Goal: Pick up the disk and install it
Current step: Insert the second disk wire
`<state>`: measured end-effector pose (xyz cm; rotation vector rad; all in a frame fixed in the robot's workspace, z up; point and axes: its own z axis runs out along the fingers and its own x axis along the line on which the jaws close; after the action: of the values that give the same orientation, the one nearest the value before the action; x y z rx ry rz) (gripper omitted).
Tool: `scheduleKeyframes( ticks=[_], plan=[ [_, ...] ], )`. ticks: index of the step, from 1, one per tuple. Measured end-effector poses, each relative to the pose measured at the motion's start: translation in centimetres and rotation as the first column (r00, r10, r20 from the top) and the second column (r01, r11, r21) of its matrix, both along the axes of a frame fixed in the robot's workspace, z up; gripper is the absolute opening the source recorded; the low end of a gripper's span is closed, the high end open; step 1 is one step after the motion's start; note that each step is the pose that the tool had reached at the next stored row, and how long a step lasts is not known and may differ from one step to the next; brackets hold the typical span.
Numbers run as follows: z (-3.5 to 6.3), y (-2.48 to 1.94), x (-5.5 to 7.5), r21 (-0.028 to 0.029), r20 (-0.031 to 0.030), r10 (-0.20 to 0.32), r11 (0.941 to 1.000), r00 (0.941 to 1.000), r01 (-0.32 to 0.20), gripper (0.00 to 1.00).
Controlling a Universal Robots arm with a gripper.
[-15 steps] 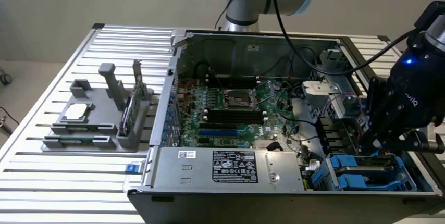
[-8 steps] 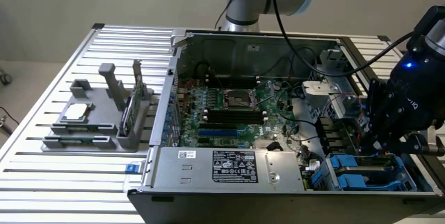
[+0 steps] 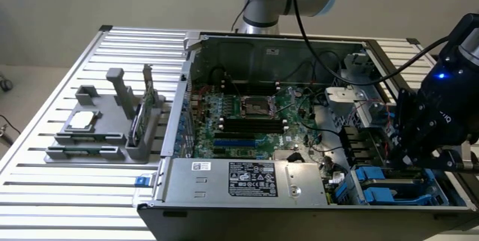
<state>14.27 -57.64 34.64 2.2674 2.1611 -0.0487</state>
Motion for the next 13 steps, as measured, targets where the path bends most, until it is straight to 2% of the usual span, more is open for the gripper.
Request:
scheduleKeyframes(
  ticks=[6,13],
  plan=[
    [-0.23,-0.14,0.0,0.0056,0.0029,0.019,0.9998,0.9998,-0.019,0.16],
    [-0.39,-0.32,0.01,0.0152,0.0046,0.038,0.9991,0.9992,-0.039,0.16]
  ],
)
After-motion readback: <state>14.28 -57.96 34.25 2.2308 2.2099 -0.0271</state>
